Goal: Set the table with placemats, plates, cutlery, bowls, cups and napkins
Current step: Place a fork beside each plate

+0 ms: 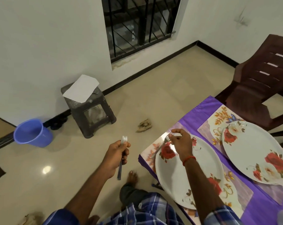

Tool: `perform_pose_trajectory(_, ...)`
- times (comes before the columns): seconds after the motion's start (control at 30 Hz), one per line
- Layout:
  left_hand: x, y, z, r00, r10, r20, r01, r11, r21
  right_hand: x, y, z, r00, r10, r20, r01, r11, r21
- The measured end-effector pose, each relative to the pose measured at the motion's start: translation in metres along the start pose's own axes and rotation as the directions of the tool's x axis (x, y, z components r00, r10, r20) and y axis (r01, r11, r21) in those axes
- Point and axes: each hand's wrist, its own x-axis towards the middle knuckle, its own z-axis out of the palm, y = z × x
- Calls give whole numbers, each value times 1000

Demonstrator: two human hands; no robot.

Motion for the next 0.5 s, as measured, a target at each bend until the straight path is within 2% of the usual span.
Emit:
perform_pose_trajectory(0.2, 54, 26, 1, 996, -61, 64, 57, 997, 60, 32, 17, 21, 999, 47, -22, -47, 998, -36)
perform_pose_trajectory(0.37, 94, 50, 12, 987, -112, 115, 97, 986, 134, 51, 27, 31, 994, 105, 8, -99, 961, -256)
perform_pose_trajectory(0.5, 113, 61, 21, 979, -149, 137, 123, 975, 183, 56, 23, 38, 998, 62, -6, -57, 878, -476)
